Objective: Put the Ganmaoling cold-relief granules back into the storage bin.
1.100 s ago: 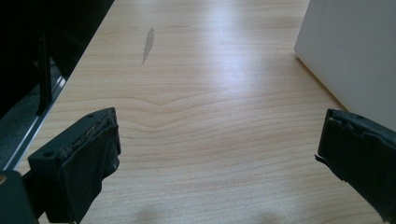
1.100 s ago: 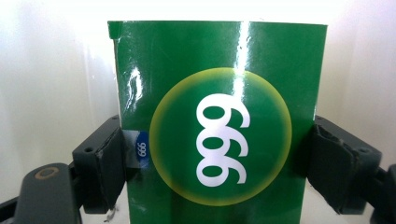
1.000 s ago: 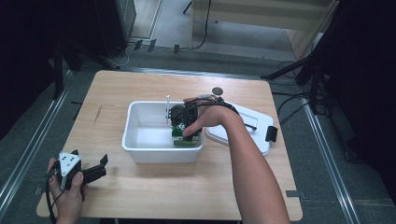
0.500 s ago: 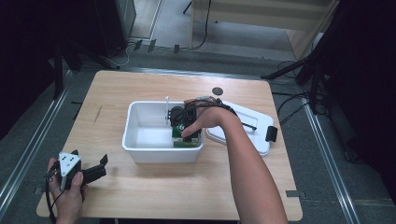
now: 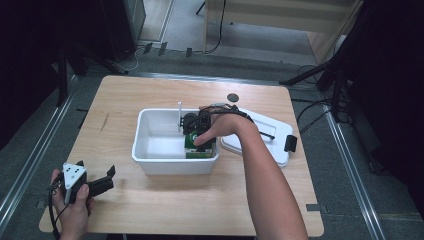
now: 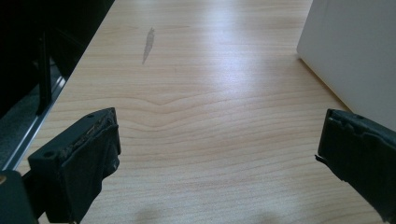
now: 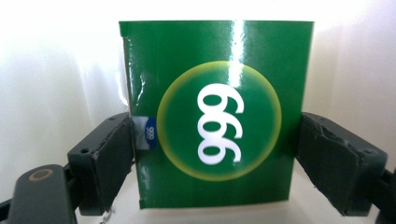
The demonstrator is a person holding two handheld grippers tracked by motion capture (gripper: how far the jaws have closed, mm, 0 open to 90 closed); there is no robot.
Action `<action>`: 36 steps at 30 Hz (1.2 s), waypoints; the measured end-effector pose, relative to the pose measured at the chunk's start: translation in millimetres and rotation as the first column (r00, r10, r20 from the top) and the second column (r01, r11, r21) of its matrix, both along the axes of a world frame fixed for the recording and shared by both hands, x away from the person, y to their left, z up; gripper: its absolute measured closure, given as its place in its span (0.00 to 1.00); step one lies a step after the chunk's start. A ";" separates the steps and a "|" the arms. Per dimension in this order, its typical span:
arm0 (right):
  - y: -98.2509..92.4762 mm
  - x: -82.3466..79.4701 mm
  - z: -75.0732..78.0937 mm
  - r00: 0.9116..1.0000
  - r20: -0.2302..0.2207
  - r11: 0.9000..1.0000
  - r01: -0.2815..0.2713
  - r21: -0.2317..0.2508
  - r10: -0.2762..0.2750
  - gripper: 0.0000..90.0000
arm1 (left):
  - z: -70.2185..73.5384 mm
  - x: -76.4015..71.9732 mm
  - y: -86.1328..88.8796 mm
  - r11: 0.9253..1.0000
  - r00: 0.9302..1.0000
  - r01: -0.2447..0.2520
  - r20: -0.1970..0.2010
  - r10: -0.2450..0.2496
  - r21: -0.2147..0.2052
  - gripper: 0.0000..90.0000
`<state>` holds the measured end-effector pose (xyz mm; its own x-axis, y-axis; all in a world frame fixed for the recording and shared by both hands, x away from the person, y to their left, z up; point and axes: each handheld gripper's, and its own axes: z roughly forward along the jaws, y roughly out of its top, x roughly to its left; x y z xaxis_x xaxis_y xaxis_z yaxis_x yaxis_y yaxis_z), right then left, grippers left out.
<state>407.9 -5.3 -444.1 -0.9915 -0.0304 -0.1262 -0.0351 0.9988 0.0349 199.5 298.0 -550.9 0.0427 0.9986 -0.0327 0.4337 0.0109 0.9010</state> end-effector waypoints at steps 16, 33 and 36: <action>-9.1 -8.7 36.0 0.999 0.026 0.997 0.042 0.061 -0.044 0.08 | 0.1 0.0 -0.5 1.000 1.000 -0.001 -0.001 0.001 0.006 0.00; -34.2 -10.1 76.2 0.989 0.035 0.981 0.140 0.137 -0.146 0.00 | 0.2 -0.1 -0.5 1.000 1.000 0.002 -0.004 -0.002 0.008 0.00; -40.8 -8.5 81.9 0.988 0.042 0.977 0.139 0.161 -0.148 0.00 | 0.1 0.1 -0.3 1.000 1.000 0.002 -0.003 -0.002 0.006 0.00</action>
